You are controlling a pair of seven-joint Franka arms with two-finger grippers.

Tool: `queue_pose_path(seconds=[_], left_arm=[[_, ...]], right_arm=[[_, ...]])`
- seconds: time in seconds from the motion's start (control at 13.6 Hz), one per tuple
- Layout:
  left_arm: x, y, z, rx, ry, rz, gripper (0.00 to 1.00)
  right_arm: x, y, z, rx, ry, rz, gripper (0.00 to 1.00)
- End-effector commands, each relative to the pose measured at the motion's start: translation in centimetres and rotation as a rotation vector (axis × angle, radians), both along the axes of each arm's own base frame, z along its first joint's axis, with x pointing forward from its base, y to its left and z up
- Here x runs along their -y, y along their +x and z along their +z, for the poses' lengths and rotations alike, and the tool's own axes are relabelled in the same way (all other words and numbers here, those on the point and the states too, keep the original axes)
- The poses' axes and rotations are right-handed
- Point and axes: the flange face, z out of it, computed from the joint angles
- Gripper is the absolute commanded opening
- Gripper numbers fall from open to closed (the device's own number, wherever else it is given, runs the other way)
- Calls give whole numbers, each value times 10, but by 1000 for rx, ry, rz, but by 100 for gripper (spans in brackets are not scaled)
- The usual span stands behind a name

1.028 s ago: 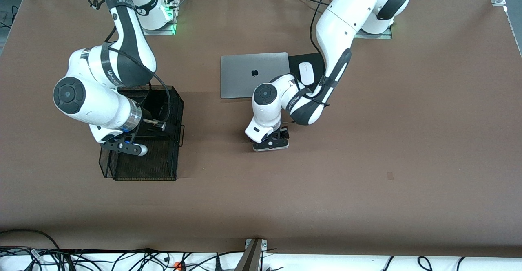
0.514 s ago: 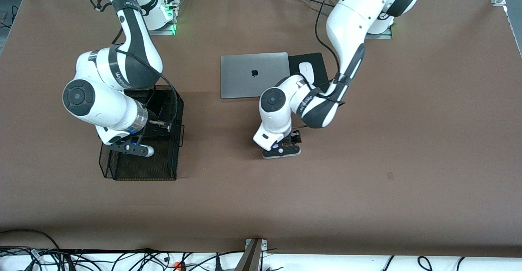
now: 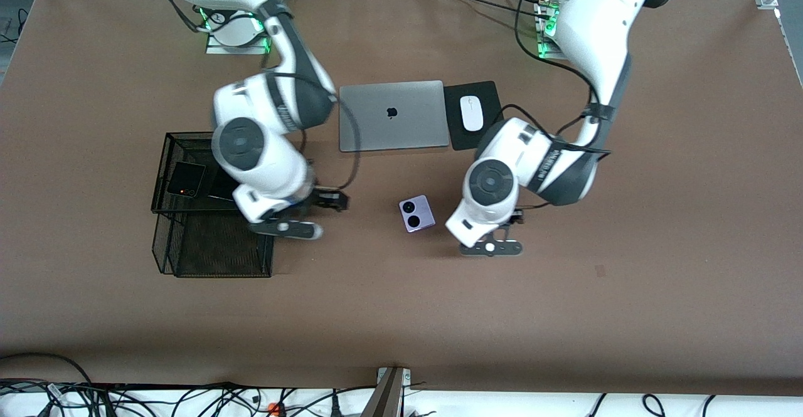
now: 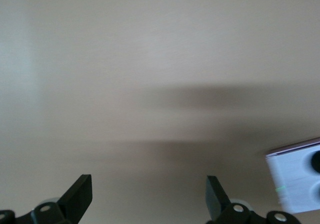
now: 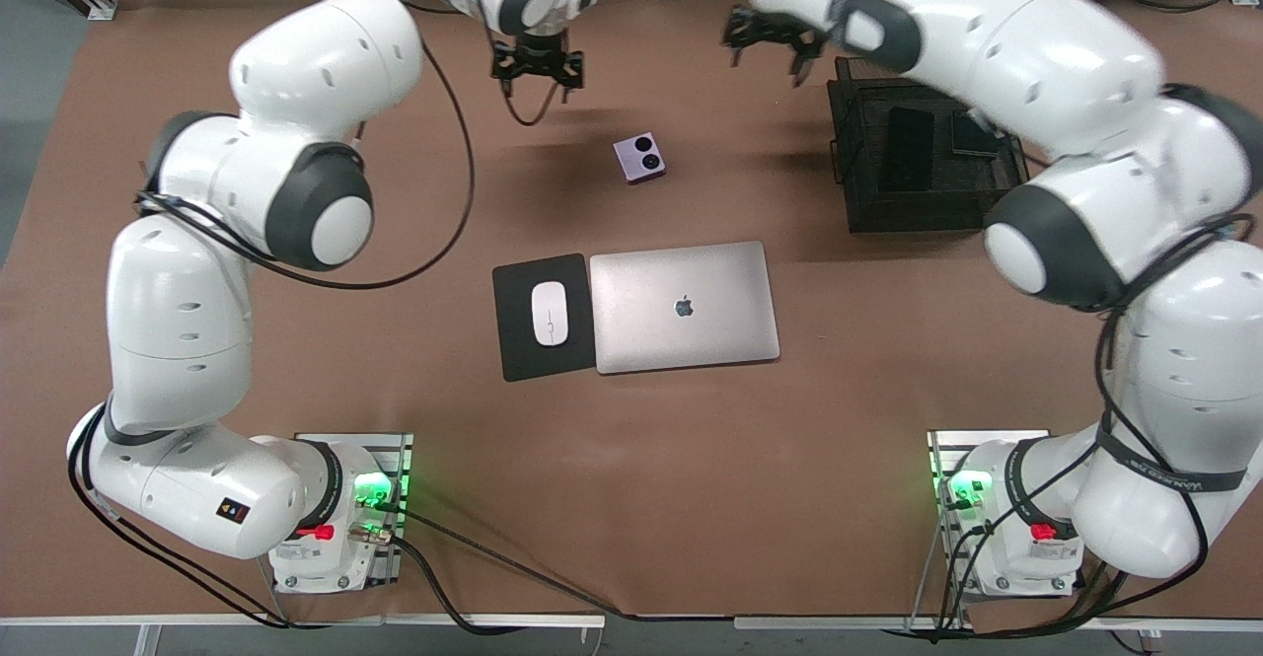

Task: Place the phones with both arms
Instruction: 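Grasp the white phone with the right gripper while the left gripper withdraws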

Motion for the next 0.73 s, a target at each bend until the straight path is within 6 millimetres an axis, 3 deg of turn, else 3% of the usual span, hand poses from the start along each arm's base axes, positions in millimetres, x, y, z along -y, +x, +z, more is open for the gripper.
queue_pose_path(seconds=[0.0, 0.15, 0.29, 0.51, 0.66], left_arm=[[-75, -7, 17, -62, -2, -76, 100], [-122, 2, 34, -64, -13, -87, 100], [-176, 4, 57, -65, -28, -114, 100], [-239, 3, 122, -23, -34, -77, 100], [-265, -3, 158, 13, -42, -39, 100]], right_arm=[[-65, -8, -39, 105, 2, 83, 100], [-102, -24, -77, 174, 12, 136, 100], [-125, -33, -104, 252, 32, 173, 100], [-139, -36, -131, 355, 44, 283, 100], [-146, -41, -152, 404, 49, 329, 100]])
